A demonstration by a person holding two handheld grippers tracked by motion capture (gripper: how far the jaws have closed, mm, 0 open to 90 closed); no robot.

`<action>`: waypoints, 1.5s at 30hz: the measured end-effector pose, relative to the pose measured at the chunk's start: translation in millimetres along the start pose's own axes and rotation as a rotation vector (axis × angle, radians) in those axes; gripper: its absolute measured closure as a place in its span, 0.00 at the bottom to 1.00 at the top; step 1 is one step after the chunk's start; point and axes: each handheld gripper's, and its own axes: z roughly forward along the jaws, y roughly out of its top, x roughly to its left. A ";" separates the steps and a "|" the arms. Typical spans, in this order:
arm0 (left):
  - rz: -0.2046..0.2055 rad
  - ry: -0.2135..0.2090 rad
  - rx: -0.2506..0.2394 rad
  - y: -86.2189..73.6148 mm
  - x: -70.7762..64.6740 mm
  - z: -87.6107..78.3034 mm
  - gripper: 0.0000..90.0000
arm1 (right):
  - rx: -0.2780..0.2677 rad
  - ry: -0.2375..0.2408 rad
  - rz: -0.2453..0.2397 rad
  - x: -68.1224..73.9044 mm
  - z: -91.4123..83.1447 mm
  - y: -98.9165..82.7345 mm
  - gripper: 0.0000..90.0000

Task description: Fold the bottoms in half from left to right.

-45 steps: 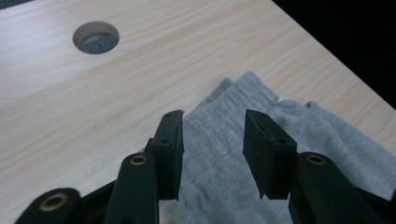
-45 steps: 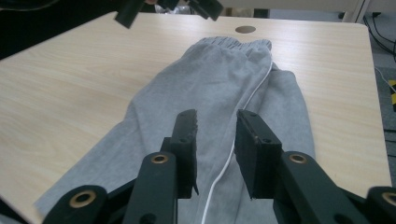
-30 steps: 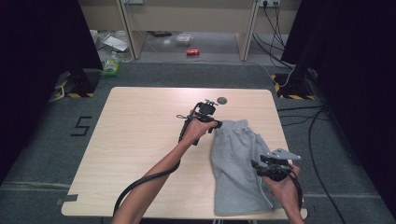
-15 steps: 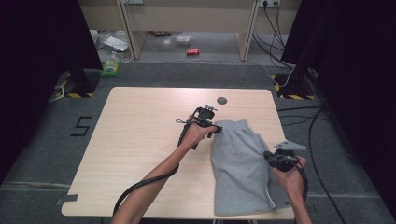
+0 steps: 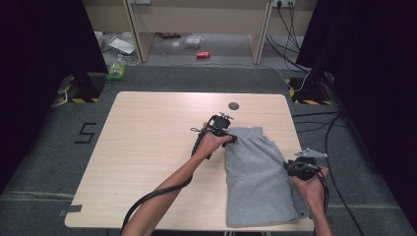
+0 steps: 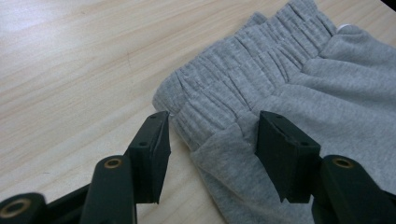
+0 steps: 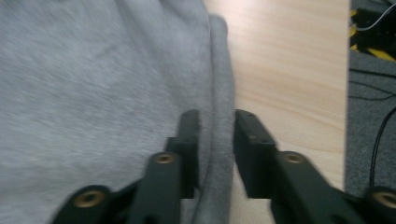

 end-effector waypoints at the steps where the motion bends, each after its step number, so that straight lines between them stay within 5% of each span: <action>1: 0.005 -0.004 0.000 -0.3 -0.3 -1.2 0.49 | -0.008 0.009 -0.008 2.7 -6.8 -1.3 0.72; 11: 0.017 -0.011 -0.009 -3.2 -0.9 -15.9 0.45 | 0.031 0.058 -0.027 31.0 -47.0 -52.6 0.64; 15: 0.006 -0.001 -0.009 -4.5 3.1 -16.7 0.44 | 0.061 0.058 -0.030 34.8 -53.2 -65.8 0.66; 17: 0.004 0.002 -0.006 -5.4 3.8 -14.8 0.44 | 0.072 0.076 -0.038 36.2 -52.8 -70.9 0.75; 21: 0.005 -0.001 0.003 -8.2 1.7 -9.7 0.44 | 0.082 0.103 -0.054 33.7 -49.1 -74.3 0.96; 29: -0.019 0.001 -0.007 -10.4 -1.5 3.5 0.44 | -0.003 0.047 -0.063 13.6 -85.5 -56.9 0.97; 32: -0.001 0.019 0.003 -11.2 -4.0 7.5 0.43 | 0.050 0.018 -0.056 3.9 -80.1 -62.2 0.97; 35: -0.002 0.028 0.010 -12.8 -3.3 9.3 0.43 | 0.118 0.038 -0.039 -5.0 -57.2 -79.1 0.97; 38: 0.001 0.028 -0.007 -11.7 -2.1 8.1 0.43 | 0.092 0.039 -0.017 -5.1 -56.1 -82.3 0.95; 45: 0.004 0.037 -0.039 -5.9 -5.2 6.7 0.43 | 0.068 -0.004 -0.038 0.5 -59.5 -68.6 0.71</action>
